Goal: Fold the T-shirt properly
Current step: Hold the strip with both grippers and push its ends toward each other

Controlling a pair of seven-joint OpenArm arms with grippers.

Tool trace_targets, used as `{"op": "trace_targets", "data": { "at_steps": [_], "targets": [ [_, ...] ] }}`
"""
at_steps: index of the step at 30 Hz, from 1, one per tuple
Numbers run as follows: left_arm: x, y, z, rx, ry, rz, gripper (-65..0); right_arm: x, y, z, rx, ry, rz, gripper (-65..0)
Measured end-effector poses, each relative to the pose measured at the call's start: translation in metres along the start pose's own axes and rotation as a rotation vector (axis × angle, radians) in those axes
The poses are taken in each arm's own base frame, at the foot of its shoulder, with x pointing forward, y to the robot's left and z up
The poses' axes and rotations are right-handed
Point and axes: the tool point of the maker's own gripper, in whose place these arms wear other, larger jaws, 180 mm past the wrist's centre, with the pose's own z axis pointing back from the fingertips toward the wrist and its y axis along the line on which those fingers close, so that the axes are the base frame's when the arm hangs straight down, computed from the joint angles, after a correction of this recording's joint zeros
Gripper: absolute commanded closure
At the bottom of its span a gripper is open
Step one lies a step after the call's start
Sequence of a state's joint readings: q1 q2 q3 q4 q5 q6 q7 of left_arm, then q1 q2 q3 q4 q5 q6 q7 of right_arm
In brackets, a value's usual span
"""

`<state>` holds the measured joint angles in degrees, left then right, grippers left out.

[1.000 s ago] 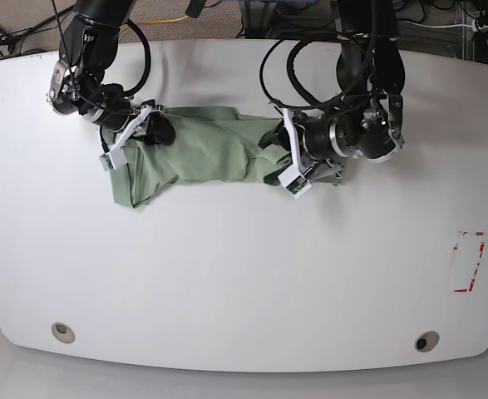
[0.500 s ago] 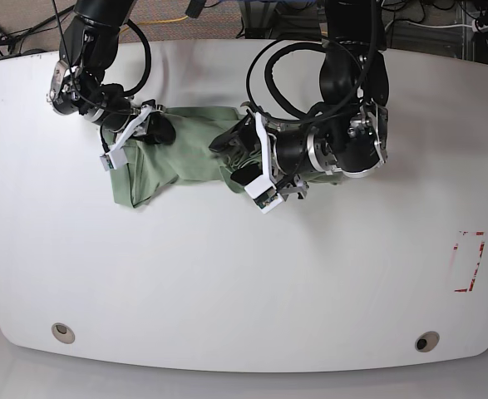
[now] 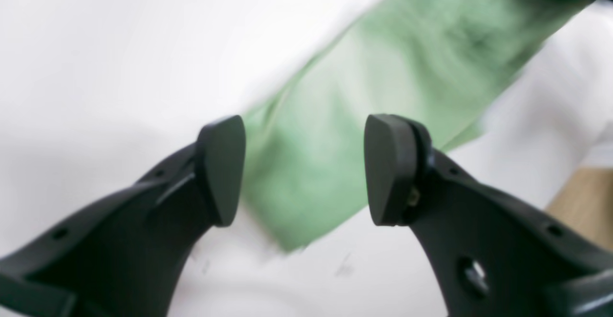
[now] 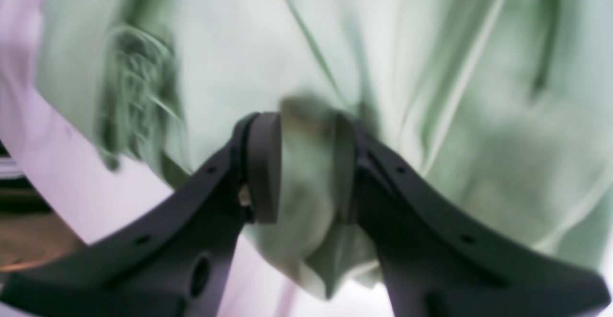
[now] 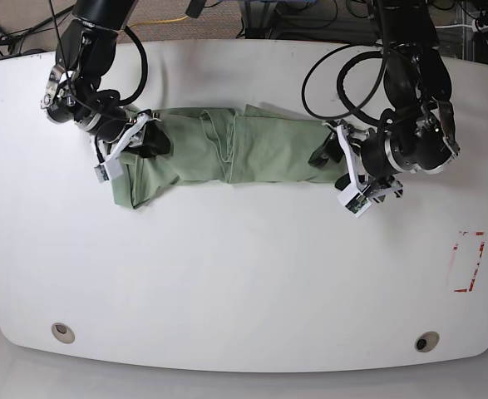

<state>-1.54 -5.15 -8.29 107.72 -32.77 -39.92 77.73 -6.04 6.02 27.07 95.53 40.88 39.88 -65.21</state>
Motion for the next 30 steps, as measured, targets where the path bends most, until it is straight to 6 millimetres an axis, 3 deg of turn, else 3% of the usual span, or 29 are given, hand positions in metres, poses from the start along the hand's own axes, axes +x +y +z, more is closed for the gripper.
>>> {"op": "trace_targets", "data": {
  "at_steps": [2,5,9,11,16,19,23,28,30],
  "targets": [
    [-0.011,0.006,-0.003,0.018,0.014,0.011,-36.5,0.011,0.003,0.005,-0.006,-0.018,0.036,-20.1],
    [-0.035,0.007,-0.012,0.007,0.029,0.059,-31.7,0.024,0.001,0.016,-0.033,-0.06,0.049,-32.5],
    [-0.057,0.004,-0.026,-0.016,0.011,0.133,-8.5,0.024,-0.031,0.034,-0.12,-0.078,-0.015,-47.9],
    [-0.067,0.003,-0.032,-0.021,0.019,0.16,-2.1,0.021,-0.052,0.042,-0.155,-0.092,-0.08,-48.8],
    [-0.07,0.007,-0.037,-0.012,0.002,0.177,-2.1,0.001,-0.099,0.052,-0.198,-0.069,-0.254,-48.8],
    [-0.074,0.005,-0.037,-0.013,0.003,0.183,-2.1,-0.012,-0.109,0.05,-0.194,-0.04,-0.304,-48.8],
    [-0.074,0.004,-0.037,-0.016,-0.001,0.186,-2.1,-0.014,-0.097,0.034,-0.145,-0.041,-0.313,-48.8],
    [-0.075,0.003,-0.037,-0.016,0.001,0.186,-2.2,-0.012,-0.056,0.0,-0.022,-0.076,-0.331,-48.5],
    [-0.075,0.004,-0.037,-0.015,0.001,0.186,-2.2,-0.011,-0.042,-0.009,0.006,-0.082,-0.323,-43.1]
  ]
}}
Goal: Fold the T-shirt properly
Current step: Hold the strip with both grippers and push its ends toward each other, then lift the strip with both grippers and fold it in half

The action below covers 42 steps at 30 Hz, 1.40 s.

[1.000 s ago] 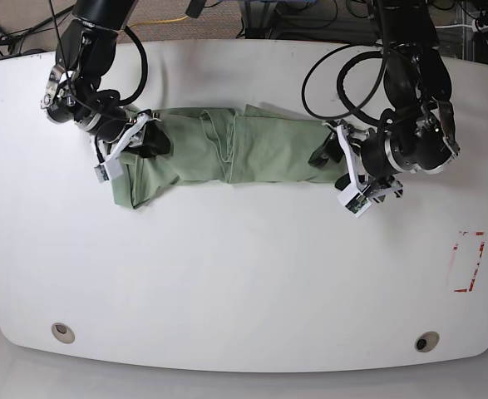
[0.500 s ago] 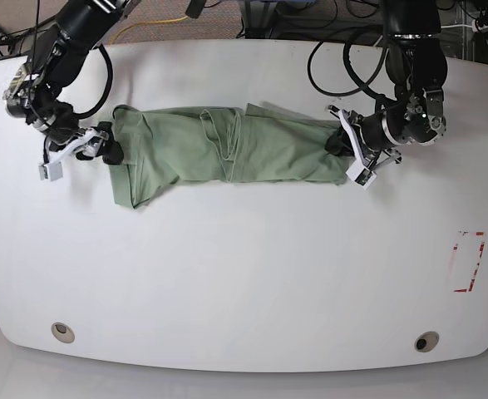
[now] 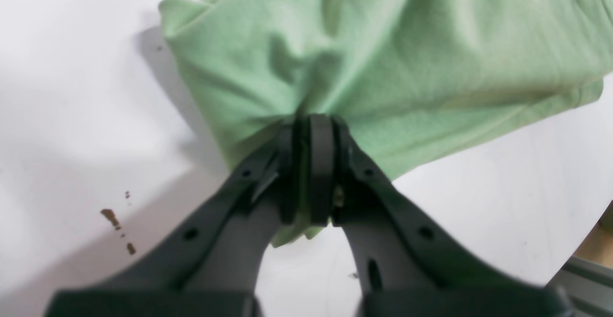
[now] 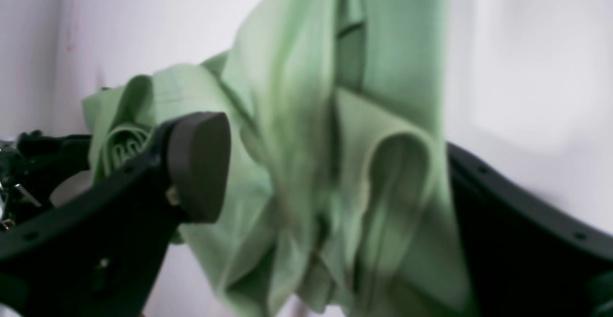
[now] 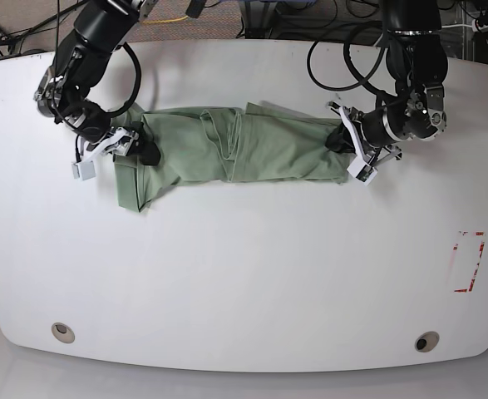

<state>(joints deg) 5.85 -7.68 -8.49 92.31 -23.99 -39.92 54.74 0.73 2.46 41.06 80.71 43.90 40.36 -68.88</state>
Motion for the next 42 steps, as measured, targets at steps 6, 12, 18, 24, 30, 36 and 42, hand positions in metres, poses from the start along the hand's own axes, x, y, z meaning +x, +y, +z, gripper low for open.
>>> {"op": "trace_targets", "data": {
  "at_steps": [6,12,18,24,30,36,42],
  "targets": [
    [0.0,0.001,0.0,0.002,0.002,0.0,-2.2,-0.018,0.015,-0.011,-0.008,0.093,0.047,0.0],
    [-0.005,0.001,-0.006,-0.021,-0.007,0.041,-2.4,0.002,0.022,0.001,-0.033,0.044,0.12,0.0],
    [-0.004,-0.004,-0.013,-0.048,-0.03,0.076,-2.4,0.021,0.039,0.028,-0.082,0.013,0.262,0.0],
    [-0.003,-0.008,-0.016,-0.062,-0.038,0.086,-2.4,0.031,0.083,0.031,-0.07,0.006,0.409,0.0],
    [0.001,-0.019,-0.024,-0.087,-0.06,0.114,-2.4,0.007,0.162,0.002,0.173,0.025,0.472,0.0],
    [0.003,-0.029,-0.029,-0.105,-0.067,0.127,-2.4,-0.016,0.215,-0.025,0.289,0.066,0.57,0.0],
    [-0.002,-0.032,-0.029,-0.113,-0.064,0.138,-2.4,-0.039,0.246,-0.053,0.417,0.083,0.553,-18.9]
  ]
}}
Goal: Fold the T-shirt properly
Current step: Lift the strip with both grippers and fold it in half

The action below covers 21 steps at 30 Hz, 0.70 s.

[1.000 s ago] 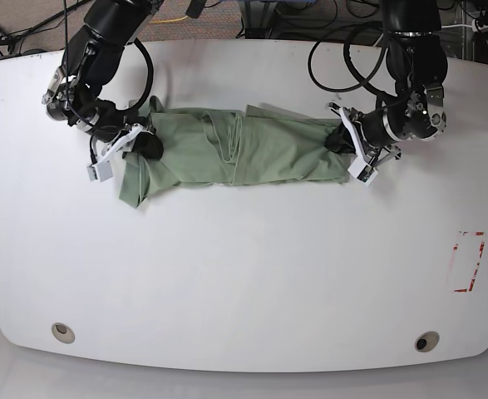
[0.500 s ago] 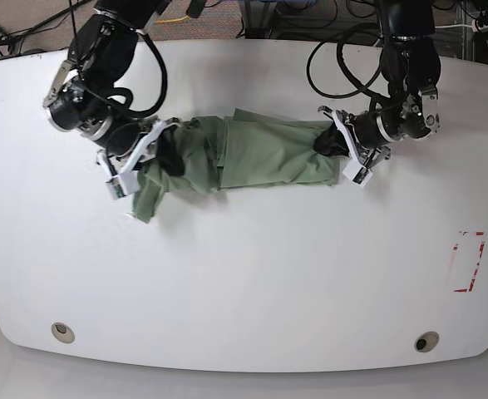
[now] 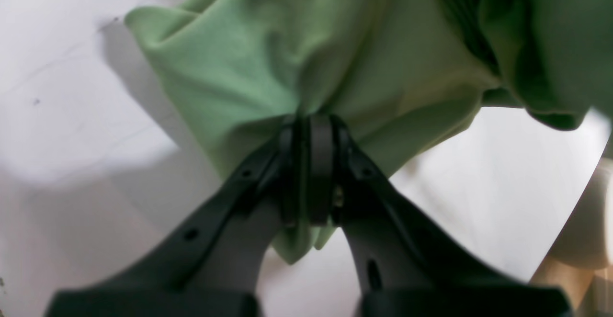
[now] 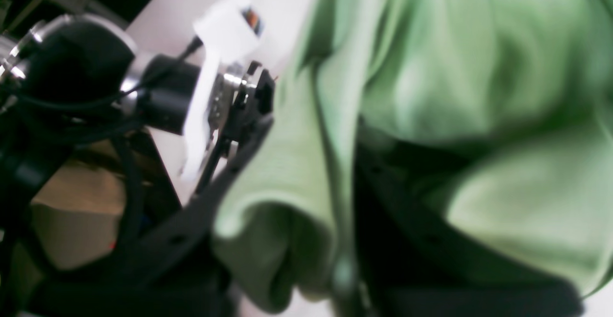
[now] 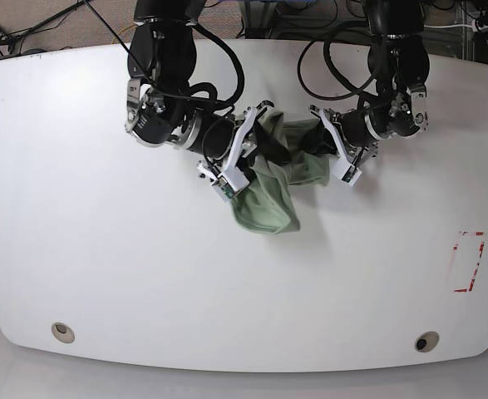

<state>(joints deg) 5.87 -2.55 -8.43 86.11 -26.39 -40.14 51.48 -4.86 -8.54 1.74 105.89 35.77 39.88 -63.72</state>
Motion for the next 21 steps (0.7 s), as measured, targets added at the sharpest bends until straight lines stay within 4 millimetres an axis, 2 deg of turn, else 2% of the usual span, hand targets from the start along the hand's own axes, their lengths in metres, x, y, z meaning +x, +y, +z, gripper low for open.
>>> {"op": "trace_targets", "data": {
  "at_steps": [1,5,6,8,11,15,18,21],
  "targets": [
    [0.0,0.0,0.0,0.0,-0.002,0.001,-2.4,-0.007,-0.002,-0.005,0.006,0.013,-0.019,-25.4],
    [-0.001,-0.001,0.001,-0.002,-0.004,0.003,-2.4,-0.032,-0.02,-0.017,-0.025,0.111,-0.042,-44.9],
    [0.0,-0.001,0.001,-0.002,-0.005,0.004,-2.4,-0.036,-0.024,-0.018,-0.041,0.132,-0.036,-47.9],
    [0.0,-0.001,0.001,-0.003,-0.006,0.005,-2.4,-0.036,-0.028,-0.018,-0.06,0.145,-0.019,-50.4],
    [0.0,-0.001,0.001,-0.003,-0.005,0.005,-2.4,-0.033,-0.026,-0.022,-0.068,0.175,0.038,-50.7],
    [0.004,-0.004,0.004,-0.034,-0.038,0.047,-2.4,-0.004,-0.006,-0.018,-0.052,0.11,0.136,-50.7],
    [0.014,0.006,0.023,-0.016,-0.103,0.097,-2.4,0.014,0.002,-0.006,-0.064,0.06,0.198,-50.7],
    [0.032,0.012,0.042,-0.002,-0.182,0.11,-2.4,0.005,-0.007,0.006,-0.096,0.095,0.221,-50.7]
  ]
}}
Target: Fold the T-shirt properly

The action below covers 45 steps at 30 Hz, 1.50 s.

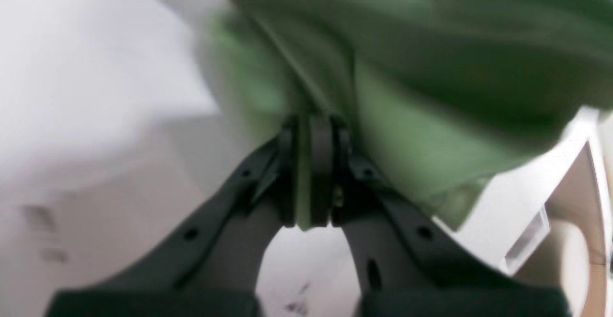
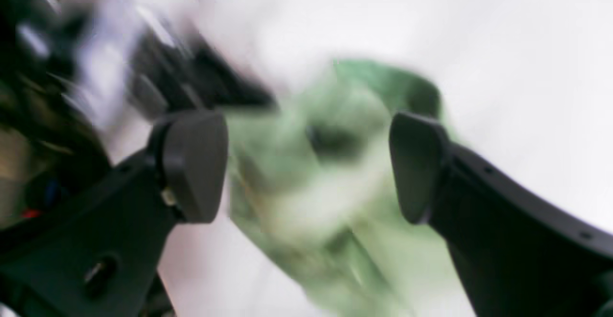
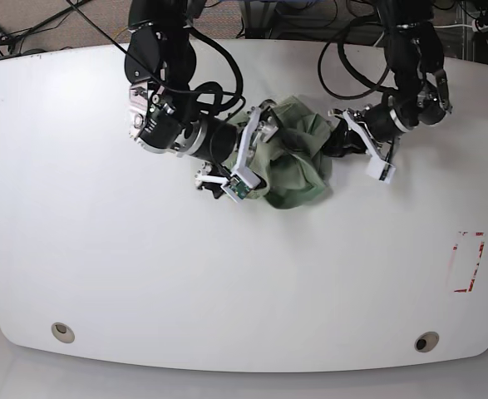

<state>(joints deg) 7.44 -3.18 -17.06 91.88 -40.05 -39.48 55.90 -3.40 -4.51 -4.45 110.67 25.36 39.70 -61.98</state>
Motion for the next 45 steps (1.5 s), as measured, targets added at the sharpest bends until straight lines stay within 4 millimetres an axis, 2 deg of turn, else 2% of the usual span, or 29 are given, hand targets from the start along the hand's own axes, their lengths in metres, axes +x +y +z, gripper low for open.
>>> {"op": "trace_targets", "data": {
  "at_steps": [4,6,9,12,15,18,20,22,24,25,28,30,32,36,39,42,43,45],
  "targets": [
    [0.034,-0.009,0.015,-0.021,-0.079,-0.086,-2.4,-0.014,-0.001,0.002,-0.003,0.033,-0.004,-50.7],
    [0.043,0.0,0.028,0.017,-0.085,-0.133,-2.4,-0.023,0.002,0.005,0.002,0.047,-0.016,-50.7],
    [0.04,0.022,0.052,0.095,-0.07,-0.151,-2.4,-0.044,0.003,0.009,0.0,0.104,-0.029,-50.7],
    [0.029,0.036,0.069,0.15,-0.049,-0.135,-2.4,-0.052,0.005,0.007,0.009,0.114,-0.051,-47.2],
    [0.028,0.047,0.08,0.189,-0.044,-0.134,-2.4,-0.055,0.004,0.0,0.017,0.117,-0.071,-41.7],
    [0.026,0.055,0.093,0.219,-0.046,-0.133,-2.4,-0.044,0.004,-0.007,0.024,0.054,-0.09,-33.9],
    [0.019,0.06,0.099,0.241,-0.031,-0.122,-2.4,-0.041,0.005,-0.016,0.051,0.023,-0.122,-26.5],
    [0.013,0.062,0.1,0.251,-0.01,-0.117,-2.4,-0.047,0.001,-0.021,0.053,0.047,-0.131,-17.6],
    [0.011,0.06,0.1,0.239,-0.013,-0.109,-2.4,-0.047,-0.001,-0.021,0.048,0.047,-0.131,-4.1],
    [0.011,0.059,0.1,0.236,-0.016,-0.108,-2.4,-0.045,0.0,-0.02,0.043,0.048,-0.122,0.0],
    [0.004,0.059,0.099,0.238,0.005,-0.102,-2.4,-0.031,0.014,-0.02,0.069,0.03,-0.059,0.0],
    [0.003,0.058,0.098,0.234,0.006,-0.1,-2.4,-0.014,0.034,-0.018,0.11,-0.023,-0.028,-3.6],
    [0.003,0.056,0.096,0.226,0.009,-0.104,-2.4,-0.009,0.05,-0.017,0.142,-0.045,-0.012,-9.5],
    [-0.008,0.052,0.084,0.188,0.032,-0.077,-2.4,-0.029,0.086,-0.03,0.244,0.032,0.008,-18.9],
    [-0.011,0.054,0.083,0.19,0.04,-0.067,-2.4,-0.034,0.1,-0.041,0.292,0.065,0.045,-28.4],
    [-0.011,0.054,0.084,0.192,0.04,-0.069,-2.4,-0.033,0.098,-0.049,0.293,0.061,0.052,-38.4],
    [-0.011,0.054,0.084,0.192,0.04,-0.07,-2.4,-0.041,0.094,-0.053,0.28,0.098,0.068,-41.7],
    [-0.01,0.054,0.084,0.19,0.038,-0.07,-2.4,-0.056,0.087,-0.057,0.263,0.171,0.101,-44.2]
  ]
}}
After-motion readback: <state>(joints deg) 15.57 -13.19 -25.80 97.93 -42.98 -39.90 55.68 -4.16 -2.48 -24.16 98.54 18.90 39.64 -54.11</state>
